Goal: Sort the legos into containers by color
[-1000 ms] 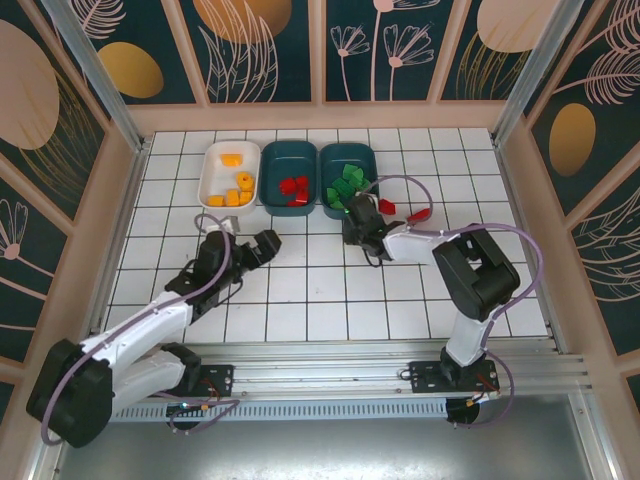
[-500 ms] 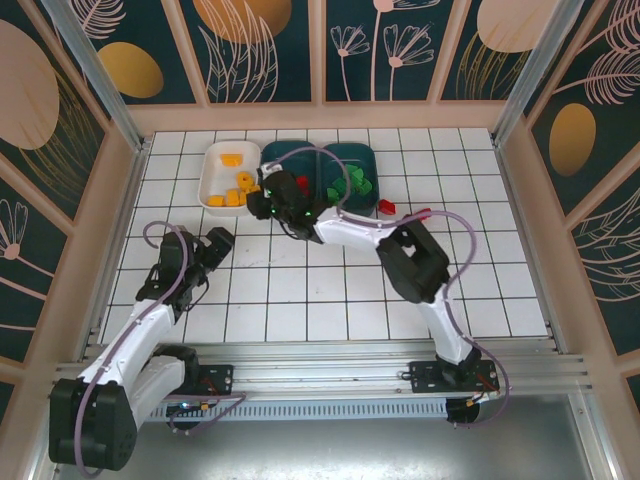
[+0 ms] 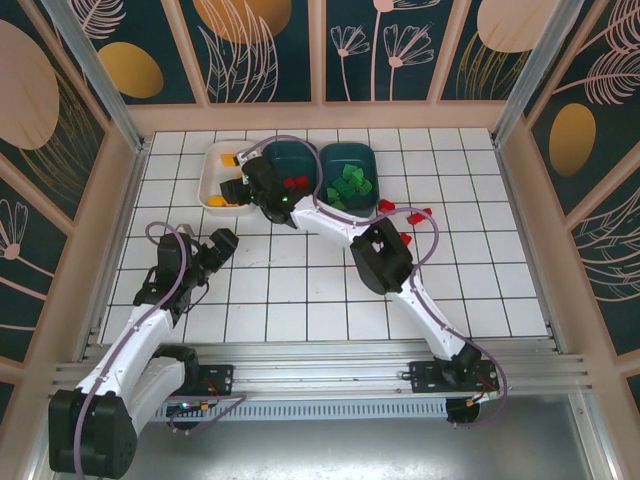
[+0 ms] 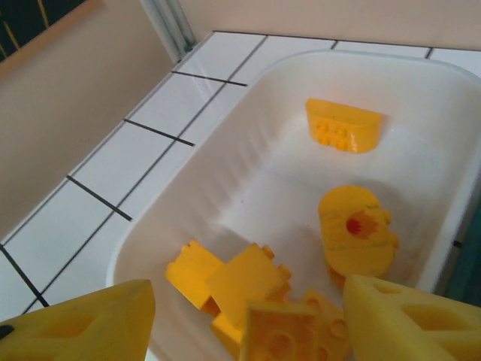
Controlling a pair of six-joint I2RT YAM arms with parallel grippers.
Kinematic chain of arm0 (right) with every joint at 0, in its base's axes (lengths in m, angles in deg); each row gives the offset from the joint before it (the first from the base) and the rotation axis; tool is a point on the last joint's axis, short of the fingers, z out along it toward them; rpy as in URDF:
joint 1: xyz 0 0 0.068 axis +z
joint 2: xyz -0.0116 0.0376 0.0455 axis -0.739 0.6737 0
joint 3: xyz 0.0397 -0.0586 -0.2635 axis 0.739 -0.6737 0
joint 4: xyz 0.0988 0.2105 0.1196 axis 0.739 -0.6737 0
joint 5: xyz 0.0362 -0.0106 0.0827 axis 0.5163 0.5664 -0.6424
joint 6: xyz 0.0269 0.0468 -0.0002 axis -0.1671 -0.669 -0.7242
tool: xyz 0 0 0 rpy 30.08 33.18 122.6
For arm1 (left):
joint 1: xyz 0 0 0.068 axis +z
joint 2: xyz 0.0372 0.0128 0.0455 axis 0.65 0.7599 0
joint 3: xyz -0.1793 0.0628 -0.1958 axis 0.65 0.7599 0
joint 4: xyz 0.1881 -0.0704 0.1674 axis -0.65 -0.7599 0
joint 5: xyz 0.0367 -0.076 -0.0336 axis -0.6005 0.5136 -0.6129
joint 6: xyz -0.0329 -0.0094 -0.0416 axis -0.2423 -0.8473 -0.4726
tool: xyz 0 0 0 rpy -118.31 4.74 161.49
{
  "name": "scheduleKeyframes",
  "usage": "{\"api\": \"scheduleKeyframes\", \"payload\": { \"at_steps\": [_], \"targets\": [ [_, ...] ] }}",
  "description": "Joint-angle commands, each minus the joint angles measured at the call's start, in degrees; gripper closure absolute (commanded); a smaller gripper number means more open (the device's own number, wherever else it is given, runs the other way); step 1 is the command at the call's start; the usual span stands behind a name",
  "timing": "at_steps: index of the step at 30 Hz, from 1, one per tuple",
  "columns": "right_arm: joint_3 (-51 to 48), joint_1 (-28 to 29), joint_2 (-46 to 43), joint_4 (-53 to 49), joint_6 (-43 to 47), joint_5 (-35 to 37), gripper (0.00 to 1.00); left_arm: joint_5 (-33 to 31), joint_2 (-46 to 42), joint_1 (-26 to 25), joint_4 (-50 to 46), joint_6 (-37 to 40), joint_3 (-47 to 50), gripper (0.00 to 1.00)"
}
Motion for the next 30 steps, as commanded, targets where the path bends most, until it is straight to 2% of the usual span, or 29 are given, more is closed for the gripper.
{"api": "scheduleKeyframes", "payload": {
  "at_steps": [1,5,8,10,12,14,15,18,21,25,30],
  "targets": [
    [-7.3,-0.7,-9.9,0.9,2.4,4.3,0.33,2.5,-0.8,0.4,2.3,2.4,-0.1,0.01],
    [-29.5,-2.0,-25.3,7.8,5.0,7.6,0.35,6.3,0.1,0.4,5.4,2.6,0.4,0.02],
    [-47.4,-6.1,-37.9,10.2,5.8,8.4,0.37,12.1,2.1,0.3,11.8,0.6,2.4,0.01],
    [-55.9,-10.2,-44.1,7.6,6.5,9.3,0.37,15.2,3.9,-0.4,17.0,-1.1,3.8,0.02],
    [-62.4,-14.5,-48.2,2.6,5.3,17.0,0.38,12.5,5.7,-4.5,20.3,-1.6,3.9,0.03],
    [-68.0,-18.4,-50.8,0.9,4.3,18.9,0.38,7.4,8.2,-11.5,21.7,-1.0,2.1,0.03],
    [-70.2,-20.5,-51.7,0.8,3.9,17.8,0.38,6.8,10.4,-14.7,22.5,-0.6,0.6,0.03],
    [-73.3,-24.5,-53.0,0.4,3.9,16.0,0.38,7.4,16.1,-18.9,24.2,-0.6,-3.4,0.06],
    [-73.6,-27.9,-52.5,-0.5,3.5,11.8,0.39,7.1,18.5,-19.7,24.8,-1.4,-4.9,0.05],
    [-75.3,-31.4,-53.0,-1.1,-3.2,16.2,0.35,6.6,18.6,-20.2,25.8,-2.9,-4.1,0.04],
    [-78.6,-35.2,-55.6,0.1,-14.6,16.0,0.28,5.3,17.7,-20.2,25.5,-3.3,-2.9,0.04]
  ]
}}
